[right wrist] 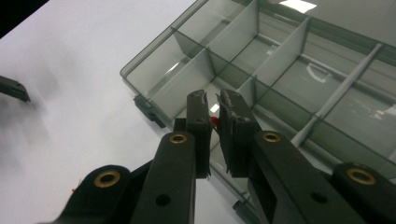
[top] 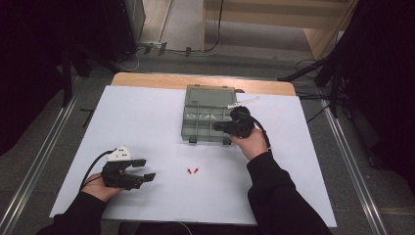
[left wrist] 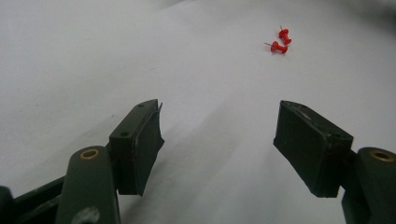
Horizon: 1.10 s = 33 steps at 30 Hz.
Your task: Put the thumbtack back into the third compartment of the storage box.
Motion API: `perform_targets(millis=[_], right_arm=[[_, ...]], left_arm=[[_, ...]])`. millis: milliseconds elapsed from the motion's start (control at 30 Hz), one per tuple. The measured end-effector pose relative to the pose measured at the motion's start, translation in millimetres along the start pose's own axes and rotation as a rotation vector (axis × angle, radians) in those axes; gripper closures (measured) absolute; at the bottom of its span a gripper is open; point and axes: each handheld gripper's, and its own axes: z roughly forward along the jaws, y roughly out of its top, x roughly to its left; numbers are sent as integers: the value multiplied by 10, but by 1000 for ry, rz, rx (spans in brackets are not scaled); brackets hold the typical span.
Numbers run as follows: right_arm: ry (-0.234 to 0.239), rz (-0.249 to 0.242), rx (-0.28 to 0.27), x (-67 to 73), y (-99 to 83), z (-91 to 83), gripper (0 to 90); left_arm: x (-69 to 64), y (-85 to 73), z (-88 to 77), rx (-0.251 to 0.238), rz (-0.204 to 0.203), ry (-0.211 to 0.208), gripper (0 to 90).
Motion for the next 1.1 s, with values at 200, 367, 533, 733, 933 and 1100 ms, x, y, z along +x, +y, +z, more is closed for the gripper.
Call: perform_targets(millis=[200, 367, 533, 733, 933, 1100], right_arm=[[-16, 8, 0, -59, 56, 6, 839], [-24, 27, -8, -127, 105, 22, 839], [-21, 36, -27, -193, 144, 49, 839], [-53, 40, -39, -226, 206, 111, 839], [-76, 58, -36, -282, 206, 201, 838], [-109, 64, -33, -337, 226, 278, 835]], left_arm=[[-2, 1, 5, -2, -2, -3, 307], [-1, 0, 4, -1, -4, -1, 307], [-1, -2, 3, 0, -3, -1, 307], [7, 1, 11, -11, -17, -5, 307], [6, -1, 14, -9, -15, -7, 307], [4, -1, 11, -10, -13, -7, 307]])
